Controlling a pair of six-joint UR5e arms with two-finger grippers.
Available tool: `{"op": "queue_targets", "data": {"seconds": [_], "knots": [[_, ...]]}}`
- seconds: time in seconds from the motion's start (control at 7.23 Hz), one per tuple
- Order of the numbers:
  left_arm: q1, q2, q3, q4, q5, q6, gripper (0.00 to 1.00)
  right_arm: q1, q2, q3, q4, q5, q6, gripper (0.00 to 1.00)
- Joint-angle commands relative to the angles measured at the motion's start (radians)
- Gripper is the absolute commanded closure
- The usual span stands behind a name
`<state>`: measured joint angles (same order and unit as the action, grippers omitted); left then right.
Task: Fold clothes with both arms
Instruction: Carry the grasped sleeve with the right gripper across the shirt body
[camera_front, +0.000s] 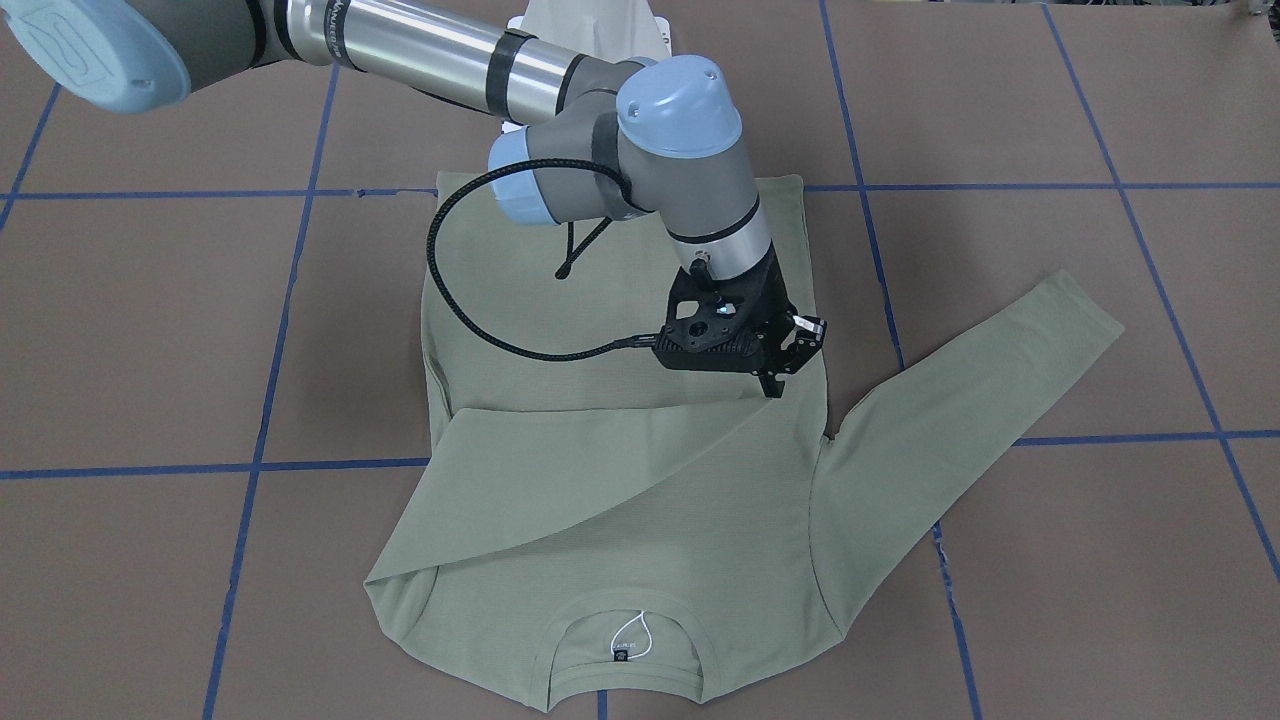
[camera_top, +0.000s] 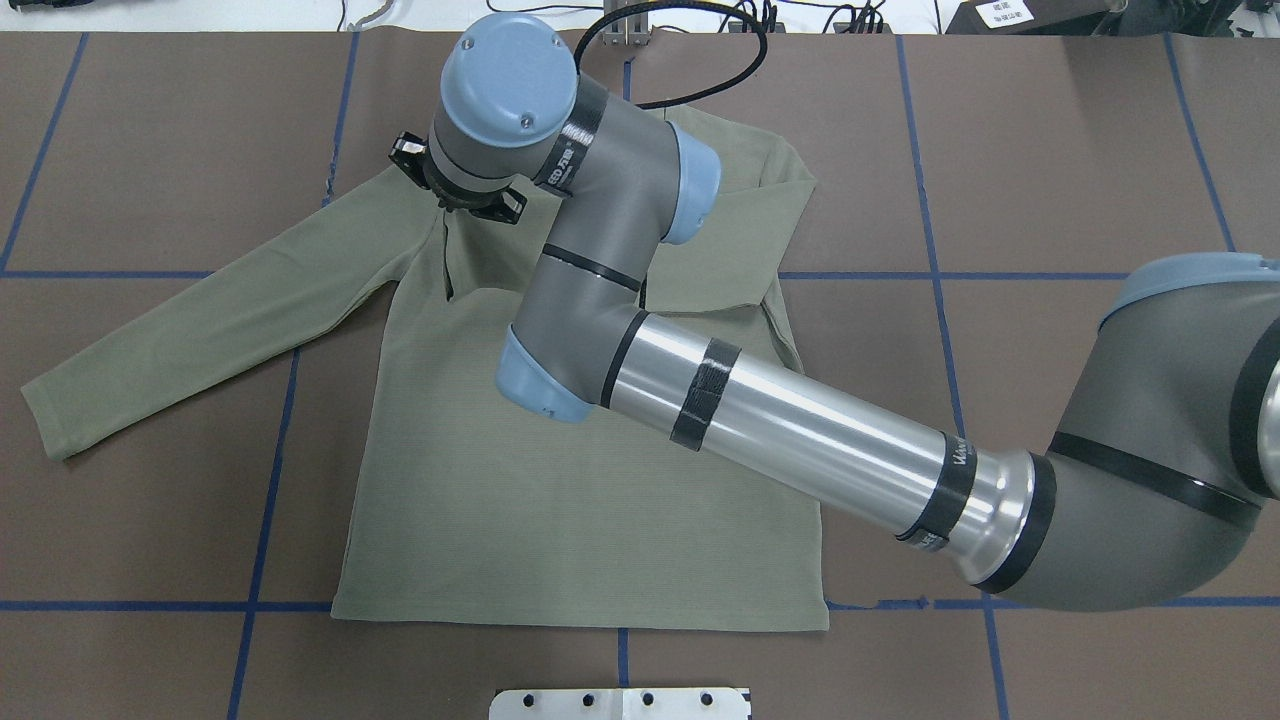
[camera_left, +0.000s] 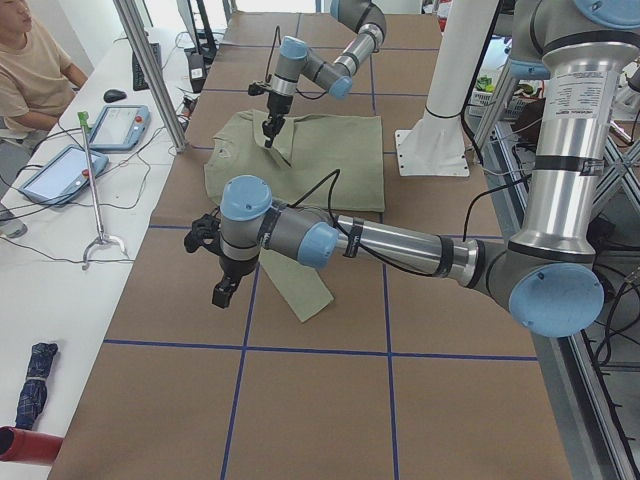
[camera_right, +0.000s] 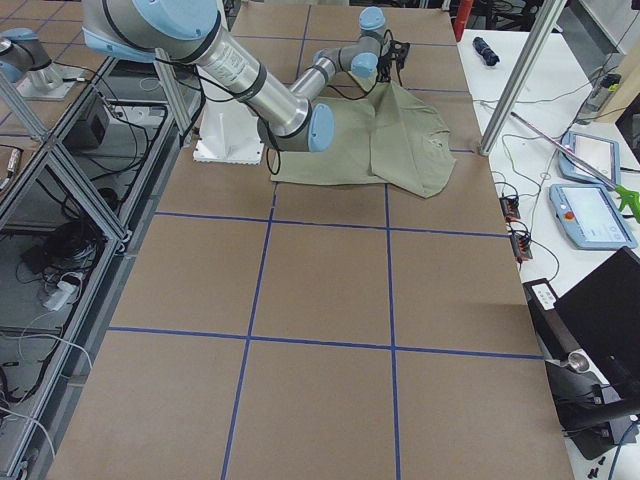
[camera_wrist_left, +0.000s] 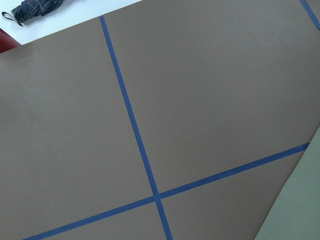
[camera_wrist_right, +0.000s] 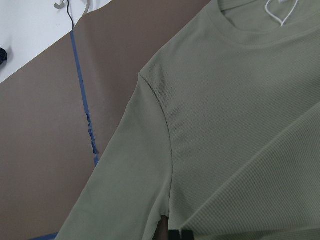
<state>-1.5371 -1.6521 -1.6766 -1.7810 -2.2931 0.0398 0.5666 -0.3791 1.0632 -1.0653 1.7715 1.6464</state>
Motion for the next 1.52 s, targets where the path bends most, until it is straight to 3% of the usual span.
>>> {"op": "queue_targets", "data": {"seconds": [0.0, 0.28, 0.55, 1.24, 1.38], "knots": [[0.000, 0.000, 0.000, 0.000, 0.000, 0.000, 0.00, -0.048, 0.044, -0.082, 0.062, -0.049, 0.000, 1.00], [0.000, 0.000, 0.004, 0.000, 0.000, 0.000, 0.00, -0.051, 0.057, -0.109, 0.070, -0.056, 0.000, 1.00], [0.000, 0.000, 0.003, 0.000, 0.000, 0.000, 0.00, -0.050, 0.080, -0.173, 0.152, -0.096, 0.000, 1.00], [0.000, 0.014, -0.005, 0.000, -0.003, 0.000, 0.00, -0.050, 0.123, -0.227, 0.157, -0.127, 0.000, 1.00], [0.002, 0.014, -0.005, -0.002, -0.003, 0.002, 0.00, -0.050, 0.155, -0.268, 0.157, -0.151, 0.038, 0.80]]}}
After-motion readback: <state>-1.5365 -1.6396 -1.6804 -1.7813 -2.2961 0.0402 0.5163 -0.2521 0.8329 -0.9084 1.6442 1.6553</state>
